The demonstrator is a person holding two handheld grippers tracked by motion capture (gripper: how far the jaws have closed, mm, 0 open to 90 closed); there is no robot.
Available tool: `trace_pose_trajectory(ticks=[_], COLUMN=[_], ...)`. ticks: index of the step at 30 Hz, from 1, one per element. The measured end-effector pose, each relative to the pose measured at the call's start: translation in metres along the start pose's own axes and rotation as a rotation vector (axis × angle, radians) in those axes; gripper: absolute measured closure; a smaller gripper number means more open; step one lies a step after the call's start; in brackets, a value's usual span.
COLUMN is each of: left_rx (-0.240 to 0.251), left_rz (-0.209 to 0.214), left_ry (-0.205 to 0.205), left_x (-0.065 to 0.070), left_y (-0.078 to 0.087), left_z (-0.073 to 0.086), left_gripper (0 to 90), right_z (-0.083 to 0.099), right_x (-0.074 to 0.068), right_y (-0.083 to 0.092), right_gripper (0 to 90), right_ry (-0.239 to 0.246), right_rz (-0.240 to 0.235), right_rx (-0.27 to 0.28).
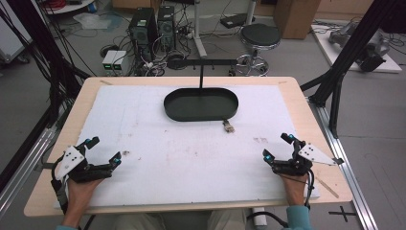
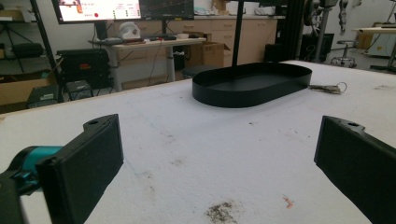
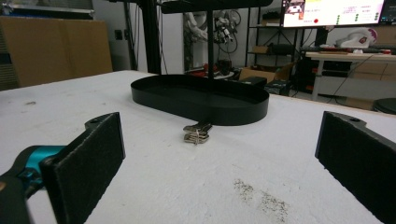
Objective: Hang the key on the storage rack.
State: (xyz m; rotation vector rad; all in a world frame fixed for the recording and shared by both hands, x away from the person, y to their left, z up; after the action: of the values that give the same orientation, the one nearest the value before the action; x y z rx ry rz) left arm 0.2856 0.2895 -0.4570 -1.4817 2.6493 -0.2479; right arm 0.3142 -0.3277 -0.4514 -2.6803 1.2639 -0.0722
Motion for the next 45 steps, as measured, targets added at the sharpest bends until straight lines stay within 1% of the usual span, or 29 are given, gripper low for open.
trace_pose_trajectory(ticks=[3, 8, 10, 13, 18, 21, 26, 27, 29, 30, 31, 32, 33, 34, 35, 36, 37, 38, 39, 40, 41, 42, 43, 44, 45], left_rx=[0.000, 0.010, 0.010, 0.010, 0.009, 0.007, 0.009, 0.008, 0.007, 0.007, 0.007, 0.007, 0.007, 0.007, 0.007, 0.007, 0.009, 0.008, 0.007, 0.008, 0.009, 0.009, 0.010, 0.010, 0.010], left_rz=[0.001, 0.004, 0.004, 0.005, 0.004, 0.002, 0.003, 0.004, 0.004, 0.005, 0.005, 0.005, 0.004, 0.004, 0.003, 0.005, 0.004, 0.005, 0.005, 0.004, 0.004, 0.004, 0.005, 0.005, 0.005], left_ry=[-0.002, 0.000, 0.000, 0.000, 0.000, -0.001, 0.000, 0.000, 0.001, 0.001, 0.002, 0.001, 0.004, 0.004, 0.003, 0.002, 0.001, 0.000, 0.002, 0.004, 0.003, 0.001, 0.002, 0.004, 0.003], left_x=[0.000, 0.000, 0.000, 0.000, 0.000, 0.000, 0.000, 0.000, 0.000, 0.000, 0.000, -0.001, 0.000, 0.000, 0.000, 0.000, 0.000, 0.000, 0.000, 0.000, 0.000, 0.000, 0.000, 0.000, 0.000], left_y=[0.000, 0.001, 0.001, 0.001, 0.001, 0.000, 0.000, 0.001, 0.001, 0.001, 0.001, 0.001, 0.001, 0.001, 0.001, 0.001, 0.001, 0.001, 0.001, 0.001, 0.001, 0.001, 0.001, 0.001, 0.001], left_z=[0.000, 0.000, 0.000, 0.000, 0.000, 0.000, 0.000, 0.000, 0.000, 0.000, 0.000, 0.000, 0.000, 0.000, 0.000, 0.000, 0.000, 0.000, 0.000, 0.000, 0.000, 0.000, 0.000, 0.000, 0.000], left_gripper=[1.7, 1.7, 1.7, 1.7, 1.7, 1.7, 1.7, 1.7, 1.7, 1.7, 1.7, 1.7, 1.7, 1.7, 1.7, 1.7, 1.7, 1.7, 1.7, 1.7, 1.7, 1.7, 1.7, 1.7, 1.7], right_z=[0.000, 0.000, 0.000, 0.000, 0.000, 0.000, -0.001, -0.002, -0.006, -0.006, -0.015, -0.015, -0.020, -0.031, -0.031, -0.044, -0.050, -0.050, -0.062, -0.062, -0.074, -0.079, -0.079, -0.088, -0.092], right_x=[0.000, -0.001, -0.001, -0.001, 0.000, 0.000, 0.001, 0.002, 0.002, 0.002, 0.004, 0.004, 0.005, 0.008, 0.008, 0.011, 0.013, 0.013, 0.016, 0.016, 0.019, 0.020, 0.020, 0.021, 0.022], right_y=[0.000, 0.000, 0.000, 0.000, 0.000, 0.000, -0.002, -0.004, -0.006, -0.006, -0.010, -0.010, -0.013, -0.019, -0.019, -0.026, -0.030, -0.030, -0.039, -0.039, -0.049, -0.054, -0.054, -0.066, -0.071], right_gripper=[0.5, 0.6, 0.6, 0.6, 0.5, 0.5, 0.6, 0.5, 0.6, 0.6, 0.6, 0.6, 0.6, 0.6, 0.6, 0.6, 0.6, 0.6, 0.6, 0.6, 0.6, 0.6, 0.6, 0.6, 0.6], right_ry=[-0.007, 0.009, -0.001, 0.005, -0.003, 0.002, -0.008, 0.000, -0.009, -0.009, 0.000, 0.000, 0.002, -0.001, -0.001, -0.006, -0.002, -0.002, 0.004, 0.004, 0.000, 0.003, 0.003, 0.020, 0.026], right_rz=[0.000, -0.004, -0.002, -0.001, 0.002, -0.001, 0.003, 0.007, 0.001, 0.001, -0.003, -0.003, -0.005, -0.004, -0.004, -0.006, -0.008, -0.008, -0.015, -0.015, -0.033, -0.043, -0.043, -0.066, -0.076], right_rx=[0.003, 0.001, -0.001, 0.000, 0.002, 0.003, -0.017, -0.030, -0.049, -0.049, -0.060, -0.060, -0.069, -0.095, -0.095, -0.118, -0.131, -0.131, -0.153, -0.153, -0.180, -0.195, -0.195, -0.230, -0.252])
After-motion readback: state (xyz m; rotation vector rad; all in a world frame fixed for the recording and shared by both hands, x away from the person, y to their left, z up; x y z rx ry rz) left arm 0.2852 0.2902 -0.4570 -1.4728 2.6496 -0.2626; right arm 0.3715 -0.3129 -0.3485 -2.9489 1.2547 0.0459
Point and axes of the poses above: each handheld gripper's, and its own axes: y roughly backward along the jaws, z roughly out of its underside, x roughly to its right, the point moved 2 cm from there along -y, roughly forward along the jaws, and after that the axes turned 14 degrees about x, right-handed, at the moved point
